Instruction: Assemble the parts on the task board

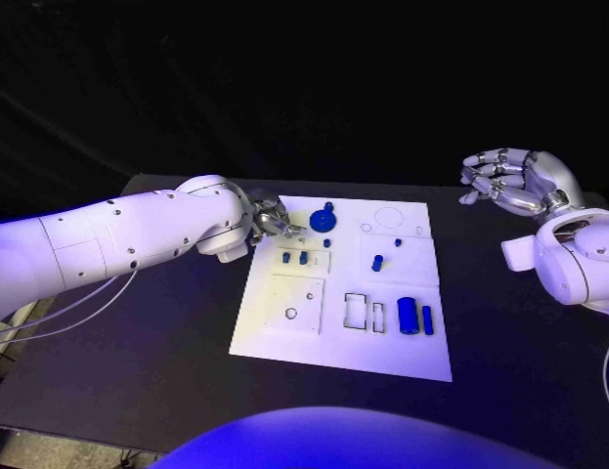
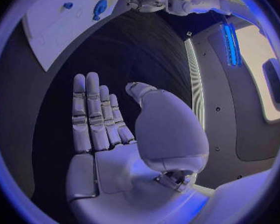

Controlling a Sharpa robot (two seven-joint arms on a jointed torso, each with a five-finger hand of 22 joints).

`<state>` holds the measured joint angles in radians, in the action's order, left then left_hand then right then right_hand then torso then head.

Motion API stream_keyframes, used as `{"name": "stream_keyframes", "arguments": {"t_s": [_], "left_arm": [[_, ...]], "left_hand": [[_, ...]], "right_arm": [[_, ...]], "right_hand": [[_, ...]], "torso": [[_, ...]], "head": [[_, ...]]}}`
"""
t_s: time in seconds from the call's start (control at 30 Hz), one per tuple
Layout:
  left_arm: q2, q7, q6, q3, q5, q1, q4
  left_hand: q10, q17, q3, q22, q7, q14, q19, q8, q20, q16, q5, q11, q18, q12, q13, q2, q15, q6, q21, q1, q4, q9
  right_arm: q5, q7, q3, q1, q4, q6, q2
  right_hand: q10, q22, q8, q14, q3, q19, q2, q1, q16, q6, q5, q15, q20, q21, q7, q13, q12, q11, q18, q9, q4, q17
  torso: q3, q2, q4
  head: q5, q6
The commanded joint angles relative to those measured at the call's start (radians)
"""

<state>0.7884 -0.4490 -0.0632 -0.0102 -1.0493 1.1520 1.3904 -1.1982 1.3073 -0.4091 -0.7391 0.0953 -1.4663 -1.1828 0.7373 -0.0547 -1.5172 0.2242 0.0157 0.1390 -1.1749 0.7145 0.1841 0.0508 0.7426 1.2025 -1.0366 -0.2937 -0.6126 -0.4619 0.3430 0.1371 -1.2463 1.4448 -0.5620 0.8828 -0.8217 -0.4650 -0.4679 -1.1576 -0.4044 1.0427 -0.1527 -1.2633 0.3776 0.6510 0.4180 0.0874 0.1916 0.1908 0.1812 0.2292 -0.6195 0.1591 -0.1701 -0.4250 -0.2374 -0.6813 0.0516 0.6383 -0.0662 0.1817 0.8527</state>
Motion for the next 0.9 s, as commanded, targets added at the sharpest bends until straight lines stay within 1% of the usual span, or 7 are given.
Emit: {"name": "stream_keyframes", "arguments": {"t_s": [0.03,0.17,0.23,0.27,0.37,0.53,0.9], "left_arm": [[-0.005,0.13,-0.12,-0.002,0.055,0.001,0.007],[-0.016,0.244,-0.187,0.001,0.062,0.001,0.005],[-0.026,0.326,-0.224,0.009,0.045,0.0,-0.003],[-0.031,0.358,-0.235,0.012,0.032,0.0,-0.007],[-0.047,0.448,-0.252,0.022,-0.028,-0.003,-0.022],[-0.079,0.553,-0.187,0.033,-0.142,-0.007,-0.063],[-0.123,0.516,-0.071,0.042,-0.303,-0.007,-0.122]], "left_hand": [[0.103,0.095,0.02,0.143,0.012,-0.054,0.089,-0.002,-0.009,0.023,0.0,0.014,0.032,0.086,-0.144,0.005,-0.017,-0.027,-0.082,-0.023,0.001,0.008],[0.223,-0.011,0.019,0.239,0.037,0.008,0.172,0.006,-0.033,0.08,0.0,0.04,0.042,0.157,-0.21,0.015,-0.043,-0.07,-0.173,-0.117,0.002,0.025],[0.333,-0.419,-0.023,0.273,0.073,0.232,0.214,-0.021,-0.061,0.331,-0.002,0.076,0.041,0.248,-0.275,0.032,-0.073,-0.111,-0.236,-0.23,0.006,0.073],[0.343,-0.457,-0.028,0.279,0.077,0.257,0.221,-0.025,-0.066,0.356,-0.003,0.082,0.041,0.259,-0.286,0.037,-0.078,-0.114,-0.248,-0.245,0.005,0.082],[0.405,-0.516,-0.084,0.288,0.085,0.297,0.23,-0.059,-0.078,0.38,-0.005,0.092,0.043,0.313,-0.335,0.051,-0.088,-0.12,-0.265,-0.37,0.052,0.132],[0.485,-0.608,-0.102,0.277,0.098,0.382,0.255,-0.108,-0.094,0.406,-0.015,0.115,0.043,0.409,-0.423,0.074,-0.107,-0.113,-0.254,-0.413,0.081,0.207],[0.499,-0.633,-0.072,0.257,0.088,0.374,0.263,-0.15,-0.1,0.356,-0.013,0.116,0.045,0.451,-0.484,0.08,-0.11,-0.096,-0.223,-0.424,0.108,0.275]], "right_arm": [[-0.002,0.011,0.0,0.001,0.0,0.005,-0.001],[-0.002,0.011,0.0,0.001,0.0,0.006,-0.001],[-0.002,0.01,0.0,0.001,0.0,0.006,-0.002],[-0.002,0.01,0.0,0.002,0.0,0.006,-0.002],[-0.002,0.01,0.0,0.002,-0.001,0.007,-0.003],[-0.002,0.01,0.0,0.003,-0.001,0.008,-0.004],[-0.002,0.01,0.0,0.004,-0.001,0.008,-0.004]], "right_hand": [[0.003,0.001,-0.005,-0.007,-0.001,0.007,0.012,0.0,-0.005,-0.008,0.006,-0.001,0.001,-0.005,0.053,-0.002,-0.005,0.0,-0.01,0.002,0.006,-0.001],[0.003,0.001,-0.005,-0.007,-0.001,0.007,0.012,0.0,-0.005,-0.008,0.006,-0.001,0.001,-0.005,0.053,-0.002,-0.005,0.0,-0.01,0.002,0.006,-0.001],[0.003,0.001,-0.005,-0.007,-0.001,0.007,0.012,0.0,-0.005,-0.008,0.006,-0.001,0.001,-0.005,0.053,-0.002,-0.005,0.0,-0.01,0.002,0.006,-0.001],[0.003,0.001,-0.005,-0.007,-0.001,0.007,0.012,0.0,-0.005,-0.008,0.006,-0.001,0.001,-0.005,0.053,-0.002,-0.005,0.0,-0.01,0.002,0.006,-0.001],[0.003,0.001,-0.005,-0.007,-0.001,0.007,0.012,0.0,-0.005,-0.008,0.006,-0.001,0.001,-0.005,0.053,-0.002,-0.005,0.0,-0.01,0.002,0.006,-0.001],[0.004,0.002,-0.006,-0.008,-0.002,0.008,0.012,0.0,-0.006,-0.008,0.007,-0.001,0.001,-0.005,0.053,-0.003,-0.006,0.0,-0.01,0.002,0.007,-0.003],[0.004,0.002,-0.006,-0.008,-0.002,0.008,0.012,0.0,-0.006,-0.008,0.007,-0.001,0.001,-0.005,0.053,-0.003,-0.006,0.0,-0.01,0.002,0.007,-0.003]], "torso": [[-0.0001,0.0,-0.0014],[-0.0006,0.001,-0.0003],[-0.0012,0.001,0.0006],[-0.0014,0.001,0.0011],[-0.0014,0.001,0.0014],[-0.0019,0.002,0.0001],[0.0002,0.002,0.0005]], "head": [[-0.002,-0.005],[-0.009,-0.01],[-0.012,-0.013],[-0.012,-0.014],[-0.016,-0.018],[-0.019,-0.02],[-0.021,-0.02]]}}
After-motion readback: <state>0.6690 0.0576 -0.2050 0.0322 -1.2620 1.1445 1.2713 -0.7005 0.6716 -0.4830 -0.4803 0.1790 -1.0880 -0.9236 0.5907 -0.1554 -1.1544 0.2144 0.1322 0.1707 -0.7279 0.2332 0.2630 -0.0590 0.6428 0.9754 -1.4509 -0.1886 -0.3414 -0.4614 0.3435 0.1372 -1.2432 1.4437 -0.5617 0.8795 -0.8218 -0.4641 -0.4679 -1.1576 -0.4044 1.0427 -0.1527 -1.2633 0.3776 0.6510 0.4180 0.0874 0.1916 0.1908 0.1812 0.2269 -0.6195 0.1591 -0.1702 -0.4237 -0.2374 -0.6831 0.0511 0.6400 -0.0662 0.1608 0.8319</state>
